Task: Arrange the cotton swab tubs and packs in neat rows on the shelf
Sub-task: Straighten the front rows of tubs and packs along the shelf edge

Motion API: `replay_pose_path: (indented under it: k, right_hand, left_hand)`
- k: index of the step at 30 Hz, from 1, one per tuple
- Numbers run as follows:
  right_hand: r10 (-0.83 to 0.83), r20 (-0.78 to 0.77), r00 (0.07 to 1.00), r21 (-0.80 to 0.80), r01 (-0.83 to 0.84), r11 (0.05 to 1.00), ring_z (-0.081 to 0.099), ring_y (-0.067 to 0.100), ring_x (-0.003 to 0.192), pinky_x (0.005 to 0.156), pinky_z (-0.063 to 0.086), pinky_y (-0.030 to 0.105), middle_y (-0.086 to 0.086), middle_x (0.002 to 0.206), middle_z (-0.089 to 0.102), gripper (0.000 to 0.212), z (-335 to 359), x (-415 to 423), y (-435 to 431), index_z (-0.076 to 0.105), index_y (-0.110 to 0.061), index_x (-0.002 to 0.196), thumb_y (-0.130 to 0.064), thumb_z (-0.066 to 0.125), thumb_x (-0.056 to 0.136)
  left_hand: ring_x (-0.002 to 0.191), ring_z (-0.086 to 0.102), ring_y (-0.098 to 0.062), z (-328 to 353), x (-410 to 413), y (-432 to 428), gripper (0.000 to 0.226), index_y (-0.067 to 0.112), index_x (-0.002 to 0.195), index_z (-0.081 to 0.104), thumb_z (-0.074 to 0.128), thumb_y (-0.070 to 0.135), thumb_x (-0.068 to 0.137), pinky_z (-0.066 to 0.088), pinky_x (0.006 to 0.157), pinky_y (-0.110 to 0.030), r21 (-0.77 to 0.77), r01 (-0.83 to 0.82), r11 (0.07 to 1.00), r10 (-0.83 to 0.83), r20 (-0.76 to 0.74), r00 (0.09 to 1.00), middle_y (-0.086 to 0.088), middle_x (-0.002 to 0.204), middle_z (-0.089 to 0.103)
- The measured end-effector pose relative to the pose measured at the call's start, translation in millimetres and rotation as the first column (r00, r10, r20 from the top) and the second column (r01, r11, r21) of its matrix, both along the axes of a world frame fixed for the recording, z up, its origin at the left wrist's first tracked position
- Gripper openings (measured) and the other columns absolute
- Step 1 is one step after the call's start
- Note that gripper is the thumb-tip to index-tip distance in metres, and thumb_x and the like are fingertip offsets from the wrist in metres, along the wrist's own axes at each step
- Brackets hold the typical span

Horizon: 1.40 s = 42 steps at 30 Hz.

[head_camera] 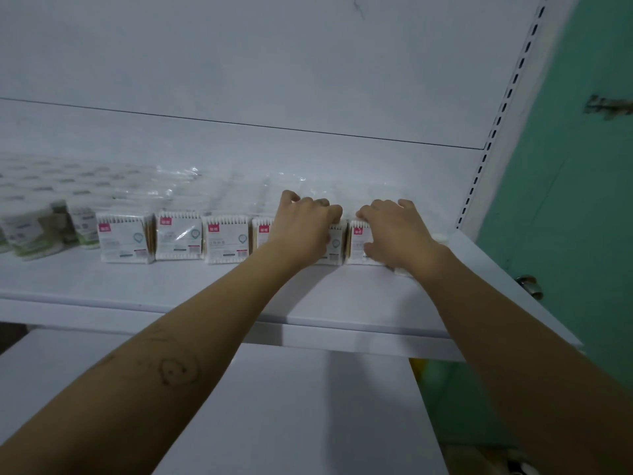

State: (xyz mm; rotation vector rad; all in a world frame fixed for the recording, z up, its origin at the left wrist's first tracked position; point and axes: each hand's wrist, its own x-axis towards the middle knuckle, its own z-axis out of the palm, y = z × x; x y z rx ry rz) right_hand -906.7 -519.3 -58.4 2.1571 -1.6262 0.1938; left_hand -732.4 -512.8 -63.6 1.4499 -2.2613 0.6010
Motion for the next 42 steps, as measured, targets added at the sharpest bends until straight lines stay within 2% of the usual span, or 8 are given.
replay_pose_path:
  k: [4,10,18,25,28,31,34,42]
  right_hand:
    - [-0.034,-0.077,0.996,0.014,0.035,0.999,0.045,0.023,0.123,0.116,0.011,0.052,0.003,0.128,0.050,0.056,-1.6,2.0,8.4,0.043,-0.022,0.138,-0.032,0.062,0.087]
    - [-0.095,-0.125,0.988,-0.030,0.092,0.995,0.021,0.028,0.143,0.114,-0.005,0.061,0.009,0.154,0.028,0.089,0.0,-1.3,21.1,0.013,-0.024,0.155,-0.052,0.062,0.085]
    - [-0.114,0.023,0.993,0.004,0.113,0.994,0.015,0.023,0.146,0.116,-0.007,0.058,0.005,0.157,0.024,0.088,22.7,-31.1,37.1,0.017,-0.030,0.154,-0.048,0.068,0.083]
    - [-0.181,0.198,0.963,0.115,0.161,0.980,0.014,0.024,0.146,0.120,0.001,0.049,0.005,0.159,0.018,0.097,22.3,-73.8,50.5,0.020,-0.038,0.152,-0.046,0.078,0.075]
    - [-0.146,0.265,0.953,0.156,0.107,0.982,0.019,0.027,0.145,0.119,0.013,0.046,0.006,0.160,0.018,0.096,7.4,-76.9,47.9,0.022,-0.037,0.152,-0.041,0.080,0.076]
    - [-0.098,0.342,0.935,0.177,0.039,0.983,0.026,0.025,0.142,0.113,0.025,0.039,0.004,0.159,0.022,0.086,-0.9,-81.5,44.0,0.026,-0.034,0.152,-0.033,0.076,0.082]
    - [-0.071,0.347,0.935,0.182,0.006,0.983,0.031,0.024,0.139,0.108,0.032,0.038,0.002,0.155,0.028,0.081,-1.9,-85.3,39.4,0.029,-0.032,0.152,-0.029,0.074,0.085]
    - [-0.079,0.299,0.951,0.162,0.031,0.986,0.046,0.023,0.125,0.096,0.041,0.036,0.000,0.139,0.044,0.080,2.1,-85.7,29.6,0.038,-0.033,0.147,-0.032,0.079,0.079]
  left_hand:
    - [0.100,0.059,-0.021,-0.7,-1.2,8.8,0.032,0.022,0.116,0.055,0.060,0.021,0.085,0.028,0.100,-0.041,0.015,-0.012,1.000,0.011,0.030,0.999,0.002,0.108,0.063]
    - [0.119,0.049,-0.023,-0.4,-1.4,20.4,0.043,0.019,0.130,0.044,0.057,0.031,0.090,0.024,0.106,-0.044,-0.001,0.004,1.000,-0.004,0.048,0.999,-0.003,0.127,0.056]
    - [0.132,0.038,-0.023,6.1,-26.9,29.1,0.051,0.021,0.135,0.045,0.059,0.037,0.089,0.016,0.111,-0.047,-0.040,0.052,0.998,-0.052,-0.017,0.998,-0.003,0.140,0.048]
    - [0.136,0.034,-0.025,1.1,-58.5,31.3,0.058,0.021,0.141,0.039,0.062,0.034,0.089,0.015,0.113,-0.050,0.026,0.017,1.000,-0.019,0.053,0.998,-0.006,0.147,0.042]
    - [0.137,0.033,-0.028,1.5,-68.2,24.8,0.065,0.019,0.144,0.032,0.063,0.030,0.088,0.016,0.112,-0.053,0.038,-0.037,0.999,0.033,0.091,0.995,-0.008,0.148,0.040]
    - [0.131,0.038,-0.028,2.2,-73.4,18.2,0.059,0.017,0.139,0.037,0.063,0.023,0.086,0.019,0.111,-0.053,0.032,-0.080,0.996,0.075,0.135,0.988,-0.008,0.140,0.047]
    - [0.126,0.042,-0.026,1.6,-75.7,14.8,0.050,0.016,0.133,0.045,0.061,0.017,0.085,0.020,0.110,-0.052,0.024,-0.083,0.996,0.078,0.179,0.981,-0.005,0.133,0.051]
    - [0.122,0.047,-0.023,-3.9,-77.1,8.2,0.055,0.025,0.134,0.043,0.066,0.021,0.084,0.021,0.107,-0.050,0.002,-0.088,0.996,0.087,0.166,0.982,0.001,0.132,0.053]
